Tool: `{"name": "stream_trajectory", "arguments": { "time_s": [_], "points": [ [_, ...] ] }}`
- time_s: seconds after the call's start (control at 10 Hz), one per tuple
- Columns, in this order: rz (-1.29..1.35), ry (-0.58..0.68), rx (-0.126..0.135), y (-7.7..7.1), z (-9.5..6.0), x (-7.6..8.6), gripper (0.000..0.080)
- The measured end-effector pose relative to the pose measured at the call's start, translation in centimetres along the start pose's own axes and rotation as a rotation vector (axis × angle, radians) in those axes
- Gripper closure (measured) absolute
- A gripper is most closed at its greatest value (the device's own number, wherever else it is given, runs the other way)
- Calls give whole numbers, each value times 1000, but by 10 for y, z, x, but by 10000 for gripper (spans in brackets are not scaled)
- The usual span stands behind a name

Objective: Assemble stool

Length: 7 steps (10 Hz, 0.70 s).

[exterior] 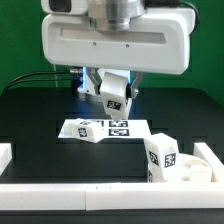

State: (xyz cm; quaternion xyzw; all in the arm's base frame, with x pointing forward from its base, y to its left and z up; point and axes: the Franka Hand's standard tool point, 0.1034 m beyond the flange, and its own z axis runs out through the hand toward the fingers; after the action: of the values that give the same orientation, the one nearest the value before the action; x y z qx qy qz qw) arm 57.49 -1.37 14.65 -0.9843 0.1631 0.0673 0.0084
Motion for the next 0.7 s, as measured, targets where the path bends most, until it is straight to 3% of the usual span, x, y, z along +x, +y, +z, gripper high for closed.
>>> {"name": "stream_trajectory", "arguments": {
  "time_s": [0.1, 0.2, 0.4, 0.5, 0.6, 0.7],
  "points": [
    [1, 78, 16, -6, 1, 0, 476],
    [58, 153, 44, -28, 4, -9, 476],
    [106, 267, 105, -86, 3, -23, 476],
    [124, 284, 113, -110, 1, -31, 476],
    [113, 307, 116, -122, -4, -32, 476],
    [114, 395, 161, -128, -3, -30, 476]
  ]
}}
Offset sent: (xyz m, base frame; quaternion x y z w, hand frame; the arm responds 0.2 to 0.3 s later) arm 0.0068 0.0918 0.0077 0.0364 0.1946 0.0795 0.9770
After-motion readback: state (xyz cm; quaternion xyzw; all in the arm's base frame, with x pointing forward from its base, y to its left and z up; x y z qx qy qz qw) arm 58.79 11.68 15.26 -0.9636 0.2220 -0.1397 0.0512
